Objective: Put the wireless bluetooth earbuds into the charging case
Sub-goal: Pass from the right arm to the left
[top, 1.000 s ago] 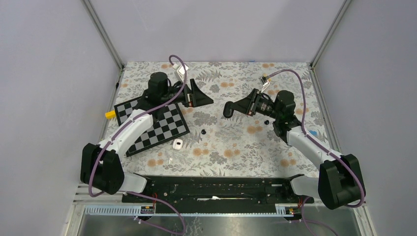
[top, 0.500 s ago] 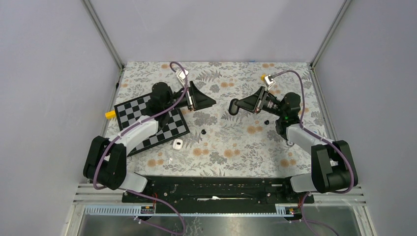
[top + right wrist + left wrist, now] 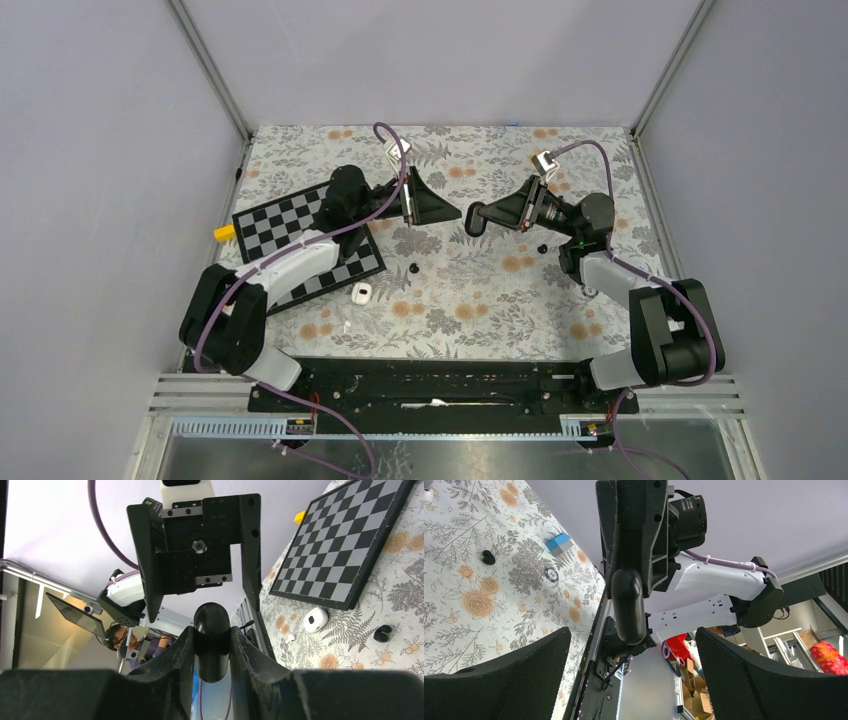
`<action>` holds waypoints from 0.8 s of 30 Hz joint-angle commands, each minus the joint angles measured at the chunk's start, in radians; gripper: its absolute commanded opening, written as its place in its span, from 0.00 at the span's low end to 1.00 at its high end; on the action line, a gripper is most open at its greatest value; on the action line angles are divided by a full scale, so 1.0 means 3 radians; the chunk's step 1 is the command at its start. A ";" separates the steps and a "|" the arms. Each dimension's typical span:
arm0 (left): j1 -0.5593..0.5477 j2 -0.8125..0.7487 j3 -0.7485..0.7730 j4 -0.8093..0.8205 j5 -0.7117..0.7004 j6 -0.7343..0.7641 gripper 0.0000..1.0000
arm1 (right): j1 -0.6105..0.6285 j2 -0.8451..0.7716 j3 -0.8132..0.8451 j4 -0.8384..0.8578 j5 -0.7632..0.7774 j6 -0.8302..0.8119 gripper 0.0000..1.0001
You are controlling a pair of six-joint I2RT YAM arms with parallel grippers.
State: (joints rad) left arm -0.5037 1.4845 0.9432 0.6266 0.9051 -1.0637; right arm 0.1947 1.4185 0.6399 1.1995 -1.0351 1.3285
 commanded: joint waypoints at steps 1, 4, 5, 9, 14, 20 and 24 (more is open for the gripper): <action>-0.0018 0.0137 0.0020 0.0504 -0.0040 -0.0352 0.93 | -0.0005 0.0117 0.0006 0.0653 -0.0122 0.0304 0.00; -0.0040 0.0243 -0.0043 0.0959 0.0005 -0.0700 0.91 | -0.0005 0.0248 0.0021 0.1005 -0.0130 0.0554 0.00; -0.0054 0.0263 -0.0050 0.1013 0.0001 -0.0743 0.90 | -0.0005 0.0285 0.0028 0.1089 -0.0129 0.0617 0.00; -0.0085 0.0310 -0.0114 0.1337 -0.0048 -0.0977 0.83 | -0.0005 0.0405 0.0038 0.1294 -0.0156 0.0755 0.00; -0.0099 0.0356 -0.0163 0.1450 -0.0043 -0.1031 0.80 | -0.0006 0.0451 0.0036 0.1306 -0.0170 0.0753 0.00; -0.0174 0.0500 -0.0009 0.1335 0.0006 -0.0962 0.74 | -0.0005 0.0492 0.0028 0.1351 -0.0141 0.0757 0.00; -0.0200 0.0500 0.0052 0.0973 -0.0036 -0.0720 0.72 | -0.0005 0.0541 0.0025 0.1365 -0.0109 0.0772 0.00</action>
State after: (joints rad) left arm -0.5541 1.6333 0.9047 0.9600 0.9009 -1.3514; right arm 0.1947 1.5677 0.6399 1.4876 -1.0641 1.5532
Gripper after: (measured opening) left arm 0.739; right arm 0.327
